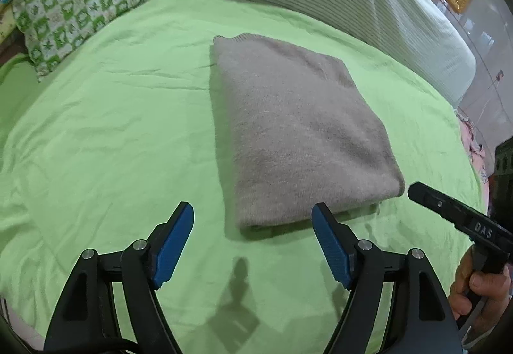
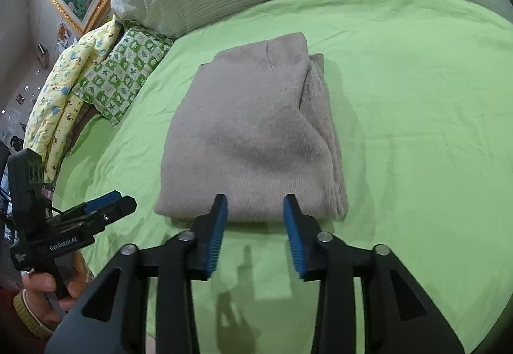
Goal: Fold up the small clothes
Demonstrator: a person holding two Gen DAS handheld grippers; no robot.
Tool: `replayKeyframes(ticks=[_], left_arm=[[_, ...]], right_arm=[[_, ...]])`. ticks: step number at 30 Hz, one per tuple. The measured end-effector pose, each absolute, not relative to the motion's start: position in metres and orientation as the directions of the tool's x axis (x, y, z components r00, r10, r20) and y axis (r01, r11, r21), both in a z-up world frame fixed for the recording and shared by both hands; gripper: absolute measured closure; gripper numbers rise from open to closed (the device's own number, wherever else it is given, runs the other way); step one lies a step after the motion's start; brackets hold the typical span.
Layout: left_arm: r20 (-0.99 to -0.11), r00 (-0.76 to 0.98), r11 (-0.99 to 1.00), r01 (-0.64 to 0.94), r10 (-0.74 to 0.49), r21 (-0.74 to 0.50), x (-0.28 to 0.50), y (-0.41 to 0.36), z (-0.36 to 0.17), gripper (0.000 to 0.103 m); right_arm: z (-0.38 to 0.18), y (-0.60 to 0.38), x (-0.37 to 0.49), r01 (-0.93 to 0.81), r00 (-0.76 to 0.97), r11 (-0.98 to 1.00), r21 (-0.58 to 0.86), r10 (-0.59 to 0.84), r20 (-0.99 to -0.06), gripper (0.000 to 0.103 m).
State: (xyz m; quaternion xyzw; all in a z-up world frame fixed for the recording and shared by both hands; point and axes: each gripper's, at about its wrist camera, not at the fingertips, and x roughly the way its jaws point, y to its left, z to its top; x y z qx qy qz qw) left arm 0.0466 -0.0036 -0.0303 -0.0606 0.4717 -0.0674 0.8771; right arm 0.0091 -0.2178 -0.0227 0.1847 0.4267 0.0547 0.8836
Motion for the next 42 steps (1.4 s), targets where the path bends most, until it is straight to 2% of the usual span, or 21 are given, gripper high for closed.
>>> replayKeyframes(ticks=[9, 16, 19, 21, 24, 29, 36, 42], left_arm=[[-0.779, 0.622, 0.997, 0.053, -0.071, -0.048, 0.011, -0.01, -0.009, 0.019], [-0.758, 0.65, 0.997, 0.079, -0.051, 0.001, -0.014, -0.02, -0.004, 0.013], [-0.755, 0.653, 0.997, 0.08, -0.063, -0.014, -0.018, -0.02, -0.001, 0.008], [-0.759, 0.647, 0.997, 0.077, -0.071, -0.028, -0.018, -0.019, 0.001, 0.008], [-0.743, 0.668, 0.999, 0.047, -0.041, -0.012, -0.018, -0.018, 0.002, 0.007], [-0.693, 0.721, 1.0, -0.008, -0.003, -0.012, -0.013, -0.013, -0.004, 0.007], [-0.74, 0.673, 0.999, -0.028, 0.001, -0.024, 0.008, -0.011, -0.03, 0.007], [-0.746, 0.666, 1.0, -0.024, 0.023, 0.01, 0.018, -0.017, -0.042, 0.007]], right_arm=[[-0.016, -0.206, -0.019, 0.049, 0.669, 0.945, 0.323, 0.209, -0.713, 0.047], [-0.005, -0.195, -0.034, 0.013, 0.697, 0.963, 0.27, 0.185, -0.693, 0.04], [0.002, -0.19, -0.042, -0.017, 0.72, 0.969, 0.245, 0.182, -0.67, 0.032], [0.006, -0.188, -0.046, -0.027, 0.737, 0.975, 0.222, 0.169, -0.654, 0.023], [0.006, -0.184, -0.05, -0.051, 0.749, 0.981, 0.19, 0.164, -0.642, 0.017], [-0.006, -0.184, -0.046, -0.05, 0.735, 0.985, 0.166, 0.149, -0.662, 0.016], [-0.024, -0.192, -0.037, -0.022, 0.731, 0.986, 0.165, 0.128, -0.67, 0.016], [-0.034, -0.193, -0.022, -0.027, 0.729, 0.988, 0.151, 0.123, -0.674, 0.016]])
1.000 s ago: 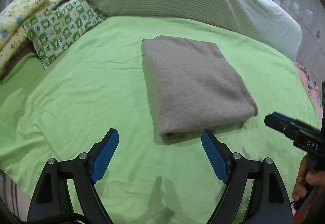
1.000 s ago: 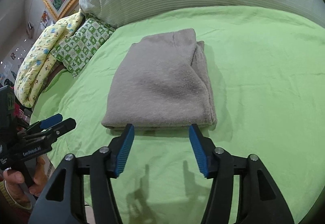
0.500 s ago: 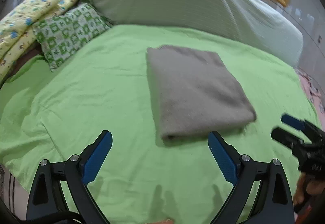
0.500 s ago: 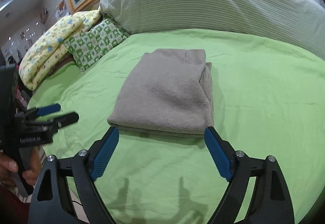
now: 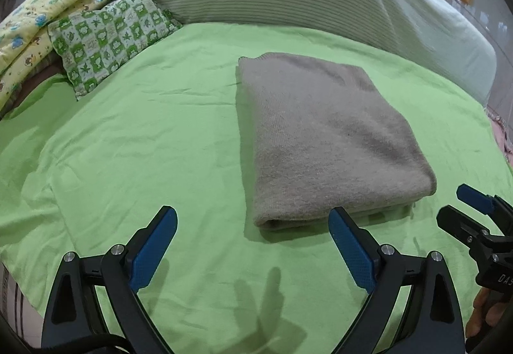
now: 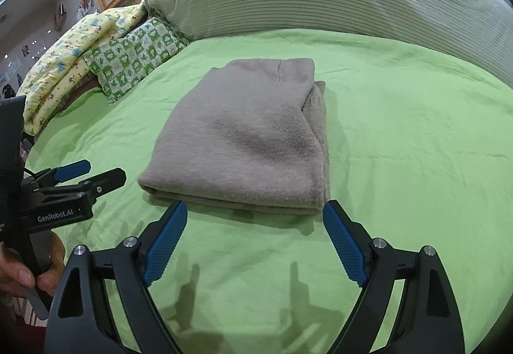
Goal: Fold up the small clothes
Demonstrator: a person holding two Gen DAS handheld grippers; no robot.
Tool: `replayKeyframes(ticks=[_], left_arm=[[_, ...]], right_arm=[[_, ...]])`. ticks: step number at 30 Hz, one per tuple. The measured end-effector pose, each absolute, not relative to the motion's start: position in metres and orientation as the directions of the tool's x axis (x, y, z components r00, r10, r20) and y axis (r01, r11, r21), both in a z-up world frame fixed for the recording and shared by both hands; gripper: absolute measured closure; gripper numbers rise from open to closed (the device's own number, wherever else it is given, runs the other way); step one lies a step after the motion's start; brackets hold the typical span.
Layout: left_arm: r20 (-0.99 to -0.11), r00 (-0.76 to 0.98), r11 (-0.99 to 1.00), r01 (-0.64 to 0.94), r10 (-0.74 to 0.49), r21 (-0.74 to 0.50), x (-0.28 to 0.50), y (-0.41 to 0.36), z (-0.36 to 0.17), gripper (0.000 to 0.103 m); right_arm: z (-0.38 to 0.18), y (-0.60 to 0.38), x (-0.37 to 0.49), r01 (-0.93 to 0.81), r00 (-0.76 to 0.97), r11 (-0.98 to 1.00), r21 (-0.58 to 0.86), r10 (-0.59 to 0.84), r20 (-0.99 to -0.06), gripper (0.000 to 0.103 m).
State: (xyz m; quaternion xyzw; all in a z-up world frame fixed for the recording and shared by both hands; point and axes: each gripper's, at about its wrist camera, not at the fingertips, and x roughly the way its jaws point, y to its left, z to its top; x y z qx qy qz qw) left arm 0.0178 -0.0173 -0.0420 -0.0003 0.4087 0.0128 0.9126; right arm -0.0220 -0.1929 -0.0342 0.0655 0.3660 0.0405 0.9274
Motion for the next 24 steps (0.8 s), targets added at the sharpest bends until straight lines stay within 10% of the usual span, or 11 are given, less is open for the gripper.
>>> replayKeyframes(ticks=[24], left_arm=[[-0.751, 0.66, 0.997, 0.021, 0.038, 0.069, 0.03, -0.031, -0.048, 0.007]], right_arm=[[-0.047, -0.191, -0.004, -0.033, 0.721, 0.989, 0.145, 0.124, -0.682, 0.013]])
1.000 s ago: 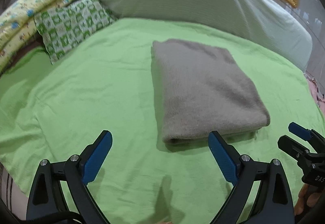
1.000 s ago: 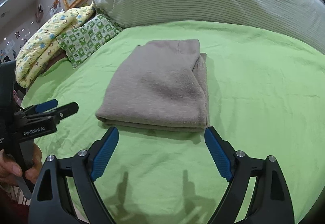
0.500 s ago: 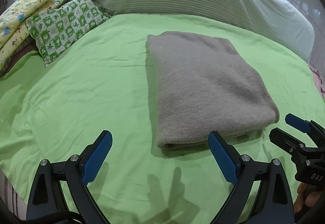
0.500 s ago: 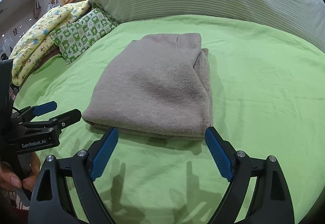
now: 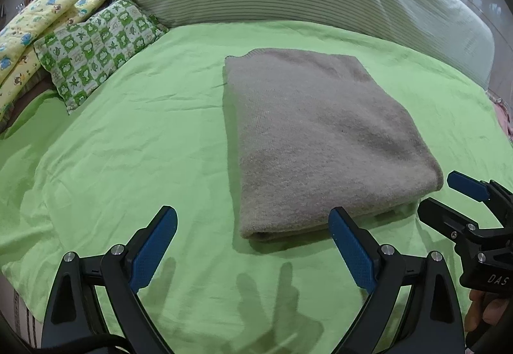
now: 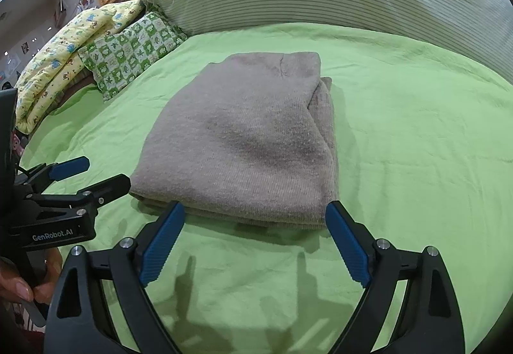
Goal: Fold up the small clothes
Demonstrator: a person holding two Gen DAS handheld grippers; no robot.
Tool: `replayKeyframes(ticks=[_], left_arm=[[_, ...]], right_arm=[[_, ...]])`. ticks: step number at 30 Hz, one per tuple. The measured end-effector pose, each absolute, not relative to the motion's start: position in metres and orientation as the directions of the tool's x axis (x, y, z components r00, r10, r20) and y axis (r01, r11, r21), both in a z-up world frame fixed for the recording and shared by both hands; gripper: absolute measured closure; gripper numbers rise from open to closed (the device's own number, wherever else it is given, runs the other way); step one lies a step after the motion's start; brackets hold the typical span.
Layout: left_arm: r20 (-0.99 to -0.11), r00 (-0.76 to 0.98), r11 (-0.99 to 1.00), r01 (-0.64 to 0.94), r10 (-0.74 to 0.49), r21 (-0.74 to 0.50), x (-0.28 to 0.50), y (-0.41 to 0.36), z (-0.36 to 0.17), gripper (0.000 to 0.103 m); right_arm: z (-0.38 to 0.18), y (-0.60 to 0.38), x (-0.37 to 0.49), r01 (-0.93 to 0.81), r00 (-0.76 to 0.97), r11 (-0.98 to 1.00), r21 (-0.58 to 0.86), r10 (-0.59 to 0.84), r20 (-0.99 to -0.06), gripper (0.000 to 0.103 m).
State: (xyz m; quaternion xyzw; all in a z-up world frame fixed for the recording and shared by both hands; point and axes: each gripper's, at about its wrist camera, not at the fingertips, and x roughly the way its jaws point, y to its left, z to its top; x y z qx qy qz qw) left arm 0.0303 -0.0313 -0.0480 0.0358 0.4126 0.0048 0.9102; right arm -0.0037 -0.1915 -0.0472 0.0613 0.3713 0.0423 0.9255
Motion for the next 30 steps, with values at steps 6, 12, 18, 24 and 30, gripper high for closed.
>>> replayKeyframes(ticks=[6, 12, 18, 24, 30], left_arm=[[-0.748, 0.663, 0.996, 0.034, 0.035, 0.077, 0.0294, -0.0343, -0.0476, 0.007], [-0.746, 0.665, 0.996, 0.039, 0.038, 0.086, 0.0289, -0.0377, -0.0474, 0.007], [-0.746, 0.665, 0.995, 0.039, 0.039, 0.087, 0.0285, -0.0383, -0.0474, 0.007], [-0.75, 0.66, 0.996, 0.043, 0.035, 0.084, 0.0285, -0.0392, -0.0476, 0.007], [-0.751, 0.66, 0.995, 0.045, 0.033, 0.084, 0.0291, -0.0381, -0.0473, 0.007]], right_arm=[[-0.0468, -0.1911, -0.0046, -0.036, 0.729, 0.989, 0.141, 0.122, -0.674, 0.013], [-0.047, -0.1929, -0.0037, -0.034, 0.726, 0.989, 0.147, 0.126, -0.676, 0.013], [-0.0466, -0.1929, -0.0041, -0.036, 0.727, 0.988, 0.147, 0.127, -0.675, 0.012], [-0.0454, -0.193, -0.0046, -0.031, 0.728, 0.988, 0.15, 0.125, -0.674, 0.012], [-0.0438, -0.194, -0.0036, -0.03, 0.732, 0.988, 0.154, 0.127, -0.67, 0.011]])
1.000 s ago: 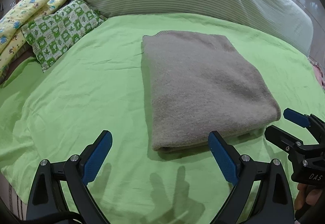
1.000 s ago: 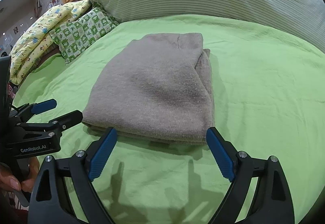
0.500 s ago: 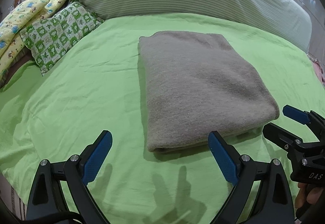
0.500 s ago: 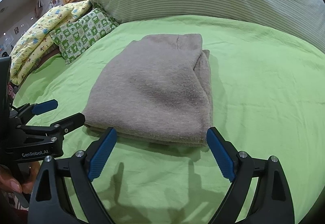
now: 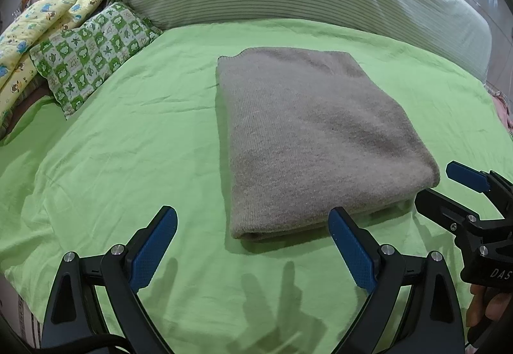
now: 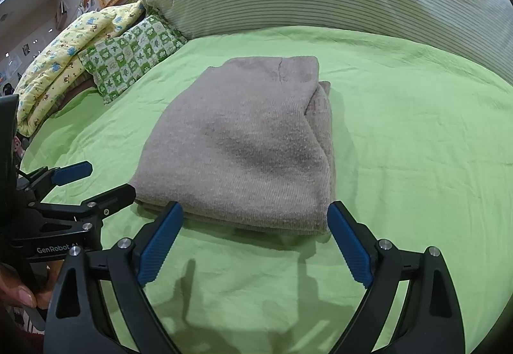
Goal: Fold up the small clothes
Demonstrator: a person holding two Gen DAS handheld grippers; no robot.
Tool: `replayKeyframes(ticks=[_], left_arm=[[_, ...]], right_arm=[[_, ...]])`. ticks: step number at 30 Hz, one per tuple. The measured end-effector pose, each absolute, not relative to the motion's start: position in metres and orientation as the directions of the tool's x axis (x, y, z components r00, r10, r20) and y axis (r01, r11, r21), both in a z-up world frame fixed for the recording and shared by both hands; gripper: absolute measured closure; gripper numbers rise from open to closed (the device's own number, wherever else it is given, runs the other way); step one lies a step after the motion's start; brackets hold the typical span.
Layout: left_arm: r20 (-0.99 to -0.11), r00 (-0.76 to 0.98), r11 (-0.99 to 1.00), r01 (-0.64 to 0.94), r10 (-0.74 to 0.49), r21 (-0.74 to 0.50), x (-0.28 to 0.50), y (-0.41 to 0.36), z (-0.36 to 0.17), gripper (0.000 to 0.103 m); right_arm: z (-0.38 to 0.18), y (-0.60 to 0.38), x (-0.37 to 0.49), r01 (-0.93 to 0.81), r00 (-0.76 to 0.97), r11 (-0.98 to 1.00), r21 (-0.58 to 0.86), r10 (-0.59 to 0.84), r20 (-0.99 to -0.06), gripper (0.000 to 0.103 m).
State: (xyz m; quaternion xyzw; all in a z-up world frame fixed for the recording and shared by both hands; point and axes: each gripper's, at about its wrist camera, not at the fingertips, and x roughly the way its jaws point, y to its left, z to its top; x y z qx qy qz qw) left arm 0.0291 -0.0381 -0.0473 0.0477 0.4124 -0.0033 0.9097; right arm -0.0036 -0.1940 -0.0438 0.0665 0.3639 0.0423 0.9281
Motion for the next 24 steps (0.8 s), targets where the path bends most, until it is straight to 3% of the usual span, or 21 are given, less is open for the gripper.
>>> replayKeyframes(ticks=[24], left_arm=[[-0.747, 0.665, 0.995, 0.064, 0.013, 0.075, 0.028, -0.035, -0.041, 0.007]], right_arm=[[-0.031, -0.193, -0.002, -0.037, 0.751, 0.986, 0.162, 0.135, -0.647, 0.011]])
